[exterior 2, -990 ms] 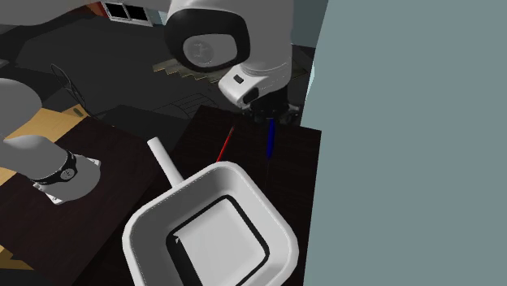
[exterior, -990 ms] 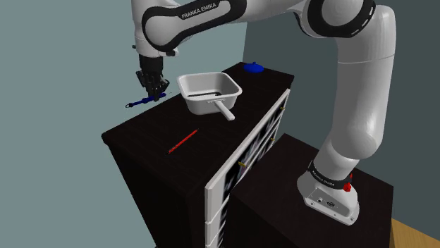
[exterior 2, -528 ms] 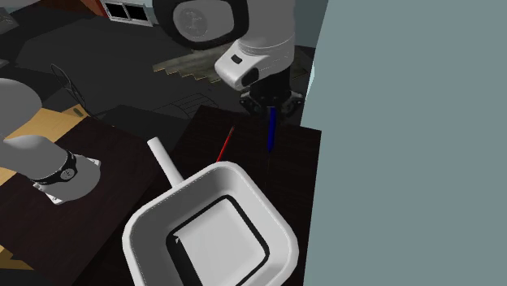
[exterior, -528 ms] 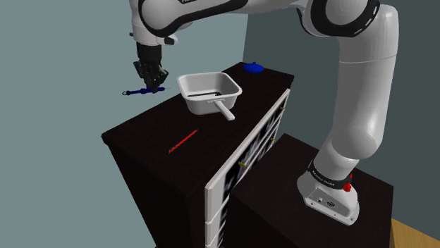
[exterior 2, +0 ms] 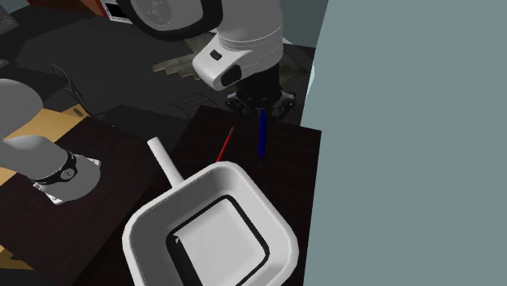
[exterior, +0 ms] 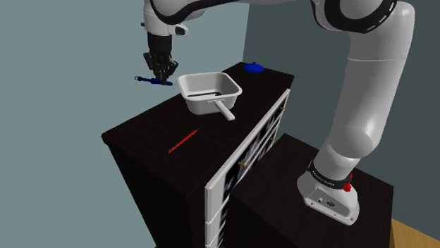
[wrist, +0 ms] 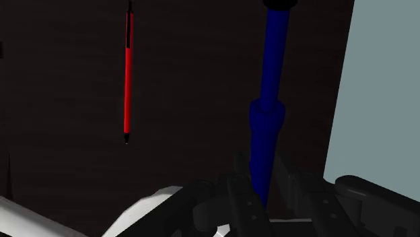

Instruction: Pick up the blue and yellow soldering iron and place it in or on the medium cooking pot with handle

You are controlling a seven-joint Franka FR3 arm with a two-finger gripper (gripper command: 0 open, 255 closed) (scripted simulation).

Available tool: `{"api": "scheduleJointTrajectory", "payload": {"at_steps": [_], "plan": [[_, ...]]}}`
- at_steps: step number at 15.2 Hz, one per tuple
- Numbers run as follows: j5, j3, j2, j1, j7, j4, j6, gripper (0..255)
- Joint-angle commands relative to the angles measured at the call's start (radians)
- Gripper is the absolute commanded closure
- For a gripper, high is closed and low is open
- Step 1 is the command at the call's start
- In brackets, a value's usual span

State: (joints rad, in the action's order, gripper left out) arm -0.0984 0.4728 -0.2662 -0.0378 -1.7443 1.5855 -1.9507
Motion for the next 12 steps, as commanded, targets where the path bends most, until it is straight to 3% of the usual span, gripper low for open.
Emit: {"api": "scheduleJointTrajectory", "payload": {"at_steps": [1,12], "plan": [[0.041,-0.004,0.074,-0.043,0.05,0.092,-0.025,255],[0.204,-0.114,0.355,-0.195,0.357,0.4,-0.065,255]]}}
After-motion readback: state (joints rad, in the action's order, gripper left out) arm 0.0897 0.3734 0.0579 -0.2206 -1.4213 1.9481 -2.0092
